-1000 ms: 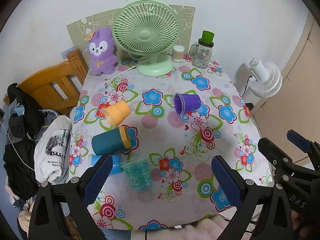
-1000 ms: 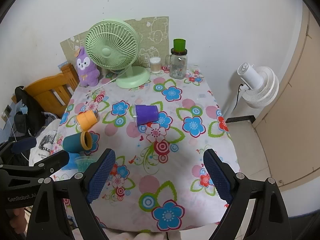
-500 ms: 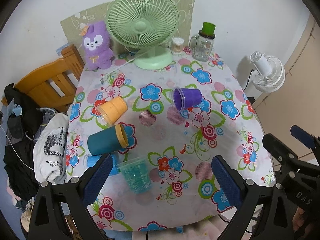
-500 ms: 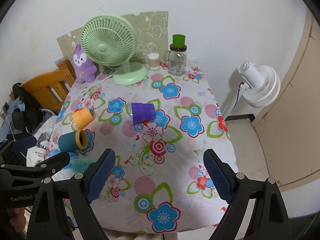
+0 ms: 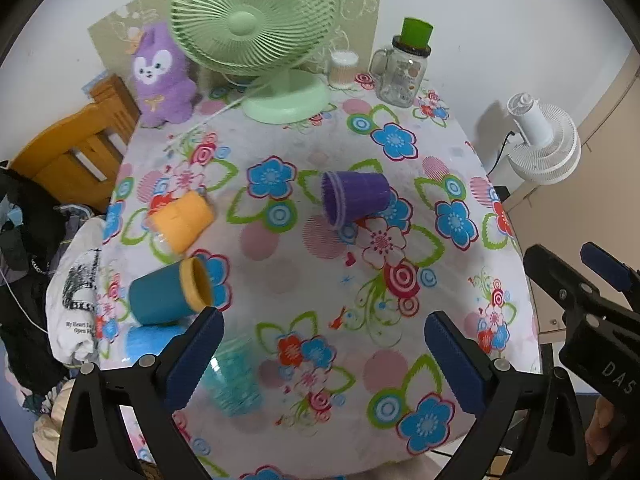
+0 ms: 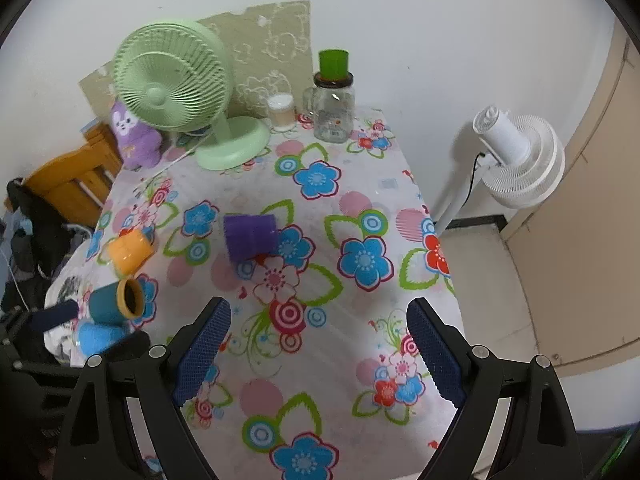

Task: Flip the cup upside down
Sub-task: 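Lower the right tool and close its fingers around the purple cup's rim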

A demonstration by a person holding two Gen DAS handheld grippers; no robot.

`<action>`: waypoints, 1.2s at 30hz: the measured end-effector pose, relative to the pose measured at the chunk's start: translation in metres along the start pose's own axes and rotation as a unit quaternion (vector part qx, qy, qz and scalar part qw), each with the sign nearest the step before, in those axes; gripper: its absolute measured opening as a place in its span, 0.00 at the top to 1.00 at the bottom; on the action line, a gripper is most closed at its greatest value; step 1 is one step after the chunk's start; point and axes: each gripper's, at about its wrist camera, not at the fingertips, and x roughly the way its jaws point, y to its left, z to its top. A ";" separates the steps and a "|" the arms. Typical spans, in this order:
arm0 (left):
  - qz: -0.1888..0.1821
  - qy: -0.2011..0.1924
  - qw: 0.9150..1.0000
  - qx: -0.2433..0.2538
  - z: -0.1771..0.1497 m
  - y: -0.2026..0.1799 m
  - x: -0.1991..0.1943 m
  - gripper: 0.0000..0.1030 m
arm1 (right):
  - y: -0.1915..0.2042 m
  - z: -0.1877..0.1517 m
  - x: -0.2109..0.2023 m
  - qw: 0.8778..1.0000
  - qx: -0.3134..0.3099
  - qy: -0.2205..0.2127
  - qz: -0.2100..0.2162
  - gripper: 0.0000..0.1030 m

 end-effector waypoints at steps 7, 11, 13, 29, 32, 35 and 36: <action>0.006 0.017 1.000 0.004 0.027 -0.023 0.048 0.01 | -0.015 0.020 0.052 1.000 0.006 0.022 -0.005 0.11; 0.008 0.022 1.000 -0.001 0.041 -0.030 0.073 0.01 | -0.025 0.028 0.078 1.000 0.004 0.028 -0.008 0.11; 0.008 0.026 1.000 -0.009 0.047 -0.031 0.085 0.01 | -0.031 0.033 0.090 0.999 0.008 0.032 -0.010 0.11; 0.048 0.055 0.995 -0.062 0.075 -0.046 0.174 0.01 | -0.061 0.050 0.180 0.996 0.040 0.085 -0.008 0.11; 0.068 0.047 0.994 -0.067 0.081 -0.050 0.185 0.01 | -0.065 0.053 0.192 0.995 0.045 0.090 -0.010 0.11; 0.064 0.052 0.994 -0.069 0.084 -0.053 0.195 0.01 | -0.069 0.056 0.200 0.994 0.046 0.094 -0.016 0.11; 0.067 0.053 0.994 -0.070 0.085 -0.054 0.199 0.01 | -0.070 0.057 0.203 0.994 0.045 0.096 -0.017 0.11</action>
